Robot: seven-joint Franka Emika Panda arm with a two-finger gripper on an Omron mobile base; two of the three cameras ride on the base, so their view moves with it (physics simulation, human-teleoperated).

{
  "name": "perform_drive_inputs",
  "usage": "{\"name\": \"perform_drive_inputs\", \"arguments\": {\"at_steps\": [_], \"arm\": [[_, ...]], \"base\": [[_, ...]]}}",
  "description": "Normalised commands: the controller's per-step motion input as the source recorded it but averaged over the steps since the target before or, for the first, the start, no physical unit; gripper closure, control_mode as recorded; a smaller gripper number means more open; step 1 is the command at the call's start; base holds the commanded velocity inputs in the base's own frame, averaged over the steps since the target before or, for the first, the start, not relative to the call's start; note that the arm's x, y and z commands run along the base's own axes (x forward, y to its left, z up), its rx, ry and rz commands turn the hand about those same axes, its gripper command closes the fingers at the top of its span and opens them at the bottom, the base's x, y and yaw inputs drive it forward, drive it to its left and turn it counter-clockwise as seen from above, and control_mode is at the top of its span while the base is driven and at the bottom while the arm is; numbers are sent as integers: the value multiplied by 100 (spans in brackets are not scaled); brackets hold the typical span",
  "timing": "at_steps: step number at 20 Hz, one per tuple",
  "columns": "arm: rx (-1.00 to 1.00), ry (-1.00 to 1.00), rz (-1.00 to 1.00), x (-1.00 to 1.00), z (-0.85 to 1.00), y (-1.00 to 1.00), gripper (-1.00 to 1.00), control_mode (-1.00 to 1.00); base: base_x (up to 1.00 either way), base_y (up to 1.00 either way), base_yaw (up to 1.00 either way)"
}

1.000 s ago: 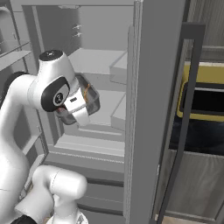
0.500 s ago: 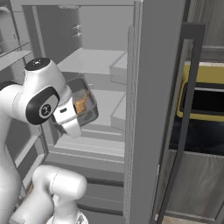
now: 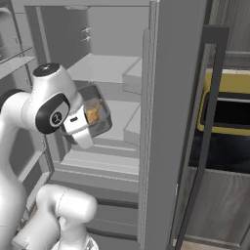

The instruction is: Place the tupperware containing the chicken drumstick and onion meal in the microwave. Close the microwave door and press the start button to reheat the meal.

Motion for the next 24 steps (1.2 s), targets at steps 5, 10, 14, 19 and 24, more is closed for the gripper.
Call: {"name": "perform_drive_inputs", "arguments": {"at_steps": [5,10,14,19,24], "arm": [[0,0,0,12,0,0,100,-100],[0,0,0,3,0,0,100,-100],[0,0,0,0,0,0,100,100],[0,0,0,0,0,0,100,100],[0,0,0,0,0,0,100,100]], "base": [[0,0,0],[0,0,0],[-3,-1,0],[-48,-13,-3],[-83,-9,-4]]}}
